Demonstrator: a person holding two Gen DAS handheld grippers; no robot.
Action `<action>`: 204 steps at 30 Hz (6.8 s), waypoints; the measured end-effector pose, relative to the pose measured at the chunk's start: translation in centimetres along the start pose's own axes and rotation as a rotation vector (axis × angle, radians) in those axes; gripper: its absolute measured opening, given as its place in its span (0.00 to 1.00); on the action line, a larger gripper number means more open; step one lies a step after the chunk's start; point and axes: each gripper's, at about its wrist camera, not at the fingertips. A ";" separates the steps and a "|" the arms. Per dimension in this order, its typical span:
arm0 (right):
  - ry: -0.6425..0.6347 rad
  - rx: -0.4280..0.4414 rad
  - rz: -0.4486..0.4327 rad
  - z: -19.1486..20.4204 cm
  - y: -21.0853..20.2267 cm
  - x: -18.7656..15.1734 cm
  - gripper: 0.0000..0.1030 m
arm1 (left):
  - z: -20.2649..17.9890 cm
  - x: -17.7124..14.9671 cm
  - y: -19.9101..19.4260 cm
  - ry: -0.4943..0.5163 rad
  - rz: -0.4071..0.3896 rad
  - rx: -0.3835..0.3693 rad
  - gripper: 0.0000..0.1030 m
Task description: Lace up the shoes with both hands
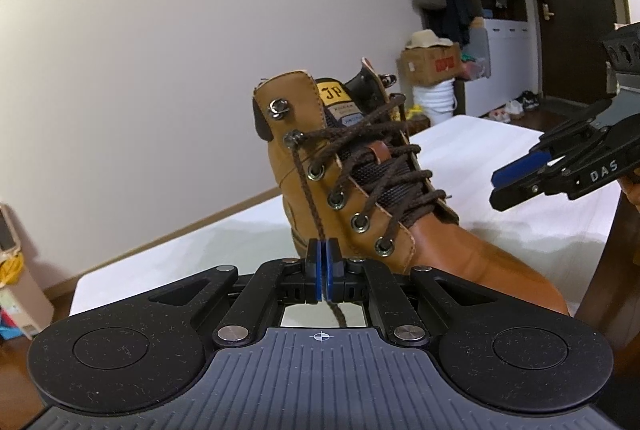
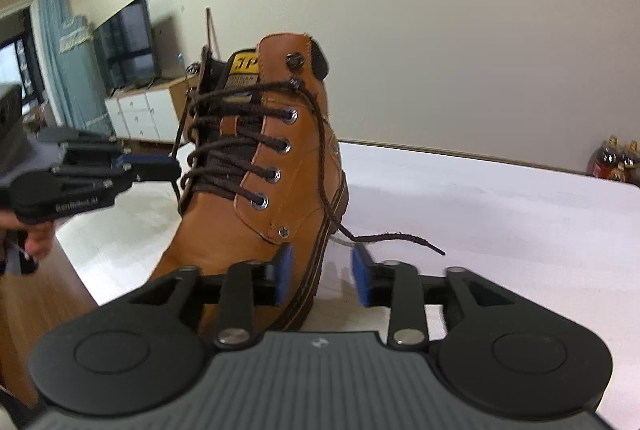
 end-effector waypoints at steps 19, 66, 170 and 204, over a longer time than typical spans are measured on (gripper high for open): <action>0.308 -0.015 0.157 -2.2 1.0 -0.7 0.59 | 0.6 -1.2 0.3 -0.030 0.046 0.025 0.10; -0.064 0.000 0.056 4.2 2.8 -2.6 0.39 | -0.3 -5.5 -2.5 -0.203 0.019 -0.031 0.06; -0.416 -0.217 -0.267 10.3 -2.3 1.8 0.50 | -2.2 -1.0 -7.3 0.306 -0.177 0.020 0.04; -0.215 -0.142 -0.228 7.0 2.4 2.3 0.36 | 2.6 -1.6 -7.1 0.135 -0.138 -0.028 0.26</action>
Point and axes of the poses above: each gripper's, at about its wrist camera, not at the fingertips, and y roughly the way its jaws point, z to its left, x to its top, and after that the axes turned 15 degrees about -x, right-handed
